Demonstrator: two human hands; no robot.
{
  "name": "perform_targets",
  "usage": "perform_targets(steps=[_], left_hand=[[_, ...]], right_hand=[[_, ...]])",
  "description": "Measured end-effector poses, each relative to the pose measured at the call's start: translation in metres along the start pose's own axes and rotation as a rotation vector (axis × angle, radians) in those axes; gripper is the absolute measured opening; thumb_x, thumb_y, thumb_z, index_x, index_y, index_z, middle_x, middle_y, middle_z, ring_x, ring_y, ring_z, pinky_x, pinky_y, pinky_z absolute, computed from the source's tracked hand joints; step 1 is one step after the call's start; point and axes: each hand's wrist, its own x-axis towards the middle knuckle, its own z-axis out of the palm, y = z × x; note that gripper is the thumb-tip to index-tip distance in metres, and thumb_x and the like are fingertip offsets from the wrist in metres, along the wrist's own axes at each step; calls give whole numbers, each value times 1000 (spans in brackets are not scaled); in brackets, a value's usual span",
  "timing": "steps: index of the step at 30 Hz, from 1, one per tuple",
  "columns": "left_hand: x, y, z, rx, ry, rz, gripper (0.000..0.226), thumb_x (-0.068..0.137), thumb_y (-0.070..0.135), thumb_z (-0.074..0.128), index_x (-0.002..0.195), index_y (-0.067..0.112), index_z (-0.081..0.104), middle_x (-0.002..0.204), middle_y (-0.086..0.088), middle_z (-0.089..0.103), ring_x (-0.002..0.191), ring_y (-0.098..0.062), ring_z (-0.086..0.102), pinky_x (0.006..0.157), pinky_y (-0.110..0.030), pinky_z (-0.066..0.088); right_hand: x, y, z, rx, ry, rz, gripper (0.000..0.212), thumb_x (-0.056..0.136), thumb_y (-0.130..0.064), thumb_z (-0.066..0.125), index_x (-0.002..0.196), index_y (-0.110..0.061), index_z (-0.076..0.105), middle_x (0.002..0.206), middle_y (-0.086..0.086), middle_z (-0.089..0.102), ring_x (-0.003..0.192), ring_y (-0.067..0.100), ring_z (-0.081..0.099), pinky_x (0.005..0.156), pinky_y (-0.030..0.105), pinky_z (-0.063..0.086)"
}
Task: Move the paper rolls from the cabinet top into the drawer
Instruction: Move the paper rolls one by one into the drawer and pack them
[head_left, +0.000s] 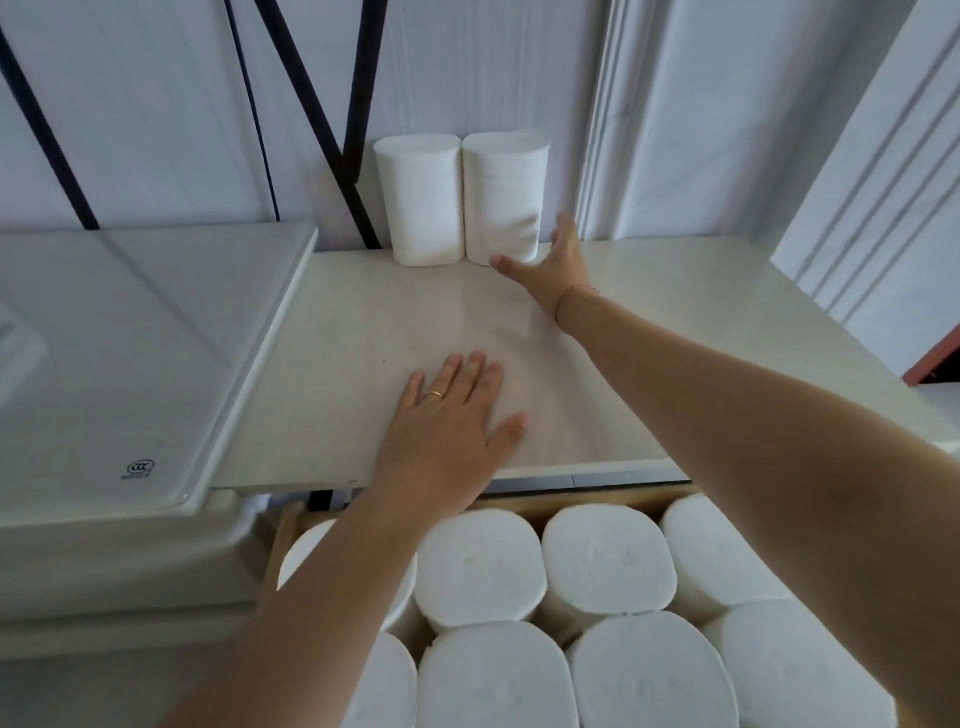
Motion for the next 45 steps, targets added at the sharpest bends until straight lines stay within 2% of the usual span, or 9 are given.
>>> perform_targets(steps=[6, 11, 15, 22, 26, 31, 35, 38, 45], left_hand=[[-2, 0, 3, 1, 61, 15, 77, 82, 65, -9, 149, 29, -1, 159, 8, -3, 145, -10, -6, 114, -36, -8], [-3, -1, 4, -6, 64, 15, 77, 82, 66, -11, 149, 29, -3, 159, 8, -5, 144, -10, -8, 116, -38, -7], [-4, 1, 3, -8, 73, 9, 77, 82, 65, -10, 149, 29, -2, 159, 8, -5, 144, -10, -8, 117, -38, -6], [-5, 1, 2, -1, 64, 2, 77, 81, 65, -10, 149, 29, -2, 159, 8, -6, 144, -9, -9, 117, -39, -6], [-5, 1, 2, 0, 59, 5, 75, 83, 64, -7, 149, 29, -2, 159, 8, -6, 144, -9, -9, 117, -38, -7], [-3, -1, 4, 4, 57, 1, 73, 85, 65, -6, 149, 30, -1, 159, 9, -5, 144, -9, -8, 116, -37, -8], [-1, -1, 4, 16, 43, -5, 76, 82, 65, -5, 149, 30, 1, 159, 9, -2, 144, -10, -5, 115, -36, -7], [0, -2, 3, -2, 17, -10, 76, 82, 65, -1, 149, 30, 4, 159, 9, -1, 144, -9, -5, 115, -36, -7], [0, -1, -3, -29, -3, -19, 66, 93, 57, 18, 150, 24, 12, 159, 8, 4, 144, -7, -1, 115, -34, -3]], right_hand=[[39, -4, 16, 63, 26, 16, 115, 69, -37, 83, 152, -15, 5, 157, 4, 22, 143, 22, 27, 117, 39, 26], [55, -7, 28, 105, 86, -34, 116, 61, -32, 87, 148, -17, 12, 146, 4, 33, 134, 23, 34, 113, 44, 32], [62, -5, 34, 125, 122, -63, 116, 57, -33, 87, 147, -20, 14, 142, 1, 35, 128, 19, 37, 110, 41, 35], [64, -9, 46, 28, 223, -19, 96, 58, -41, 80, 134, -17, 26, 130, -1, 41, 108, 15, 47, 96, 34, 45], [56, -10, 47, 23, 273, -14, 93, 59, -40, 79, 133, -15, 29, 128, 0, 42, 99, 13, 45, 88, 31, 44], [35, -8, 35, -4, 249, -37, 92, 60, -39, 81, 131, -12, 29, 127, 1, 43, 98, 12, 44, 83, 29, 43], [1, -3, 17, -42, 205, -87, 94, 59, -42, 83, 130, -11, 31, 118, -2, 45, 103, 12, 46, 82, 25, 39], [-34, 0, 0, -60, 163, -103, 94, 57, -44, 84, 129, -13, 33, 122, -1, 49, 103, 10, 45, 83, 23, 36], [-121, 7, -43, -49, 131, -81, 89, 55, -46, 84, 123, -24, 32, 114, -8, 47, 103, 12, 49, 83, 29, 39]])
